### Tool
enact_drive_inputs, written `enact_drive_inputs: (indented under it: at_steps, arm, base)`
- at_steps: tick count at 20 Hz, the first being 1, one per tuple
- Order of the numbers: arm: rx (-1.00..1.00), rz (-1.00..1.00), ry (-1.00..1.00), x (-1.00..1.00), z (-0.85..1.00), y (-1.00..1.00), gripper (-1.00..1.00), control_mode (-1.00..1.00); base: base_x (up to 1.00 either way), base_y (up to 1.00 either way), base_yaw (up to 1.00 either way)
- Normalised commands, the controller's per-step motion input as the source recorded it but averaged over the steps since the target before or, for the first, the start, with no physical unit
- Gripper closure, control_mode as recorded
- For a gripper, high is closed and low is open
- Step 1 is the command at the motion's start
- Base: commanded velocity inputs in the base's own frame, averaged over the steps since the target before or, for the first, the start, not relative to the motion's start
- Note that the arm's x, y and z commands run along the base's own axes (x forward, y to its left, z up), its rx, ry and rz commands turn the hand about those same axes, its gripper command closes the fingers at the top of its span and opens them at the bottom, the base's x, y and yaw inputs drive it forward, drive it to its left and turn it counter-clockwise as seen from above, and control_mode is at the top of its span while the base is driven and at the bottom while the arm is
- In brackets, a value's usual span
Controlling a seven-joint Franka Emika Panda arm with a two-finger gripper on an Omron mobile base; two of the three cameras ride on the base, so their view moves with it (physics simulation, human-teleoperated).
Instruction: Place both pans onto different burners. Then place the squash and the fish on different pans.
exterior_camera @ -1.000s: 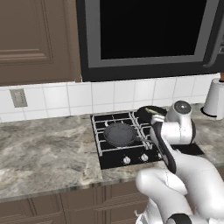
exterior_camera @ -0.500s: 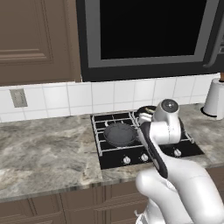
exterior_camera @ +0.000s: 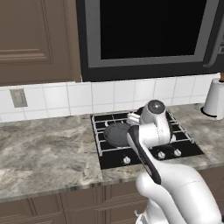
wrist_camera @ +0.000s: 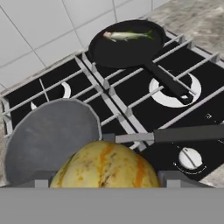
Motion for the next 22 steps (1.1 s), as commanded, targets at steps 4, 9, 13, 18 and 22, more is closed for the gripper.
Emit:
enact_drive_inputs:
  at_steps: [4,9,13,18,22]
  arm:
    - [0.00,0.00,0.00,0.00,0.28,0.35,1.00,-1.00]
    - [0.00,0.00,0.00,0.05,0.13,0.30,1.00,-1.00]
    - [0.00,0.00,0.00,0.14,-0.02,0.26,1.00,-1.00]
    - [0.00,0.00,0.00,0.20,-0.14,0.14,1.00,-1.00]
    - [0.00,0.00,0.00,0.28,-0.31,0.01,1.00,-1.00]
  base:
    - [0.00,0.00,0.00]
    - [0.00,0.00,0.00]
    - [0.00,0.00,0.00]
    - [0.00,0.00,0.00]
    - [0.00,0.00,0.00]
